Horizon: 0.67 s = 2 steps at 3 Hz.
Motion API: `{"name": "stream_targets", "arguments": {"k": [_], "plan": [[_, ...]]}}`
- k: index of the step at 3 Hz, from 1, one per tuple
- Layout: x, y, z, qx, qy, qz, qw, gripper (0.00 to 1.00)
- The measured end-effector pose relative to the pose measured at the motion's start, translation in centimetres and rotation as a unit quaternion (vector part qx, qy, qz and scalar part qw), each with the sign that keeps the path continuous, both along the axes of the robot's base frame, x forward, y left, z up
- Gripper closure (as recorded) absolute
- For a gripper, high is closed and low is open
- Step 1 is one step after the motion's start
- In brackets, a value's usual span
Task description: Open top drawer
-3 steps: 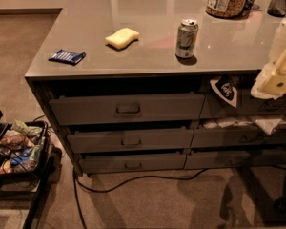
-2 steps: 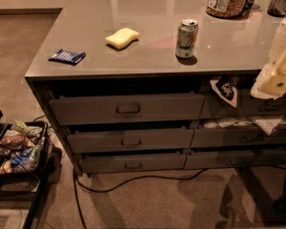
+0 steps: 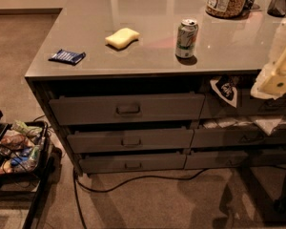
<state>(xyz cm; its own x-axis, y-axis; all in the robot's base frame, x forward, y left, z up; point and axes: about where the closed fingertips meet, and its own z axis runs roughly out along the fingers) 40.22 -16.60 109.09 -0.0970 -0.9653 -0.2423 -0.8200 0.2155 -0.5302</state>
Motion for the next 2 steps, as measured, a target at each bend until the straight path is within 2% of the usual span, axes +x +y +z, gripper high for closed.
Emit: {"name": "stream_targets", "arguments": {"k": [2], "plan": [[0.00, 0.00, 0.00, 0.000, 0.000, 0.000, 1.0000, 0.00]]}}
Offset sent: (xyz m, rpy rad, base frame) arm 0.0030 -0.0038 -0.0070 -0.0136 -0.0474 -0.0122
